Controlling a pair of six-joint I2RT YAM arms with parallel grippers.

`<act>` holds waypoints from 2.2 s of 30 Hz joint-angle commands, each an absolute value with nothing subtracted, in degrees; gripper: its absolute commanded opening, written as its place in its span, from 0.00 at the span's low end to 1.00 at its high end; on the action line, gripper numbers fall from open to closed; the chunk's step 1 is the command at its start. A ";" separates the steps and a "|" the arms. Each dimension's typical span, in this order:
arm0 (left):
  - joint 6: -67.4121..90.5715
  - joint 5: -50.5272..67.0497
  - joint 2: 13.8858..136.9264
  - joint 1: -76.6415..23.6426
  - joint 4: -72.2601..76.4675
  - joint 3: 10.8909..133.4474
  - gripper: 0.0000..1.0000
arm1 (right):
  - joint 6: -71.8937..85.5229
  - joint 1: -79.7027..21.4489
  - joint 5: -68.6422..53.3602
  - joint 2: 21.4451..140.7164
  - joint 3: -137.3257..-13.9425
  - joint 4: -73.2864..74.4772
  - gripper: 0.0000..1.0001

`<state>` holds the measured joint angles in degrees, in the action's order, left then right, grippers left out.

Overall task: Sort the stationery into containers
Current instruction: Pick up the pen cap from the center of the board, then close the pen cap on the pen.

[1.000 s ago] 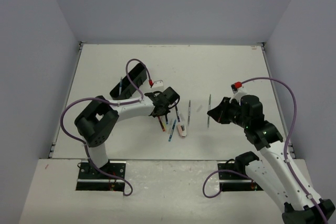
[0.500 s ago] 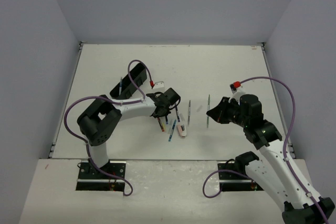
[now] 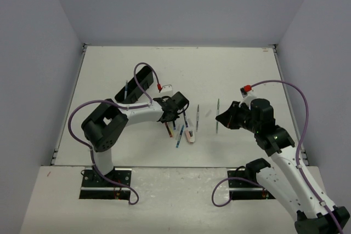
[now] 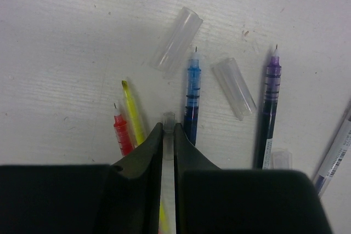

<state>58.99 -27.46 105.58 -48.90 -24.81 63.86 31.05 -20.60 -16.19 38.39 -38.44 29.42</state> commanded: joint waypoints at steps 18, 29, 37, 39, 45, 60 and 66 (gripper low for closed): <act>32.70 -12.34 66.78 -49.46 3.81 53.06 0.00 | 39.25 -39.50 -25.41 46.34 -32.99 -3.74 0.00; 36.12 -1.24 47.14 -49.39 26.75 34.92 0.00 | 38.73 -55.64 -14.23 52.14 -34.25 -18.57 0.00; 39.20 -1.63 41.44 -49.41 29.74 30.27 0.00 | 36.93 -60.11 -8.36 51.25 -35.29 -18.95 0.00; 39.76 -1.79 40.84 -49.41 30.26 29.38 0.00 | 37.05 -60.41 -7.36 51.21 -35.45 -18.95 0.00; 40.25 -1.76 39.82 -49.39 30.50 28.83 0.00 | 37.36 -61.52 -5.72 50.72 -35.68 -18.81 0.00; 41.51 -1.54 40.09 -49.39 30.89 28.02 0.00 | 36.35 -62.49 -3.94 50.05 -37.33 -16.02 0.00; 42.37 -0.86 40.23 -49.39 31.58 27.57 0.00 | 35.64 -62.49 -2.87 50.30 -38.39 -15.02 0.00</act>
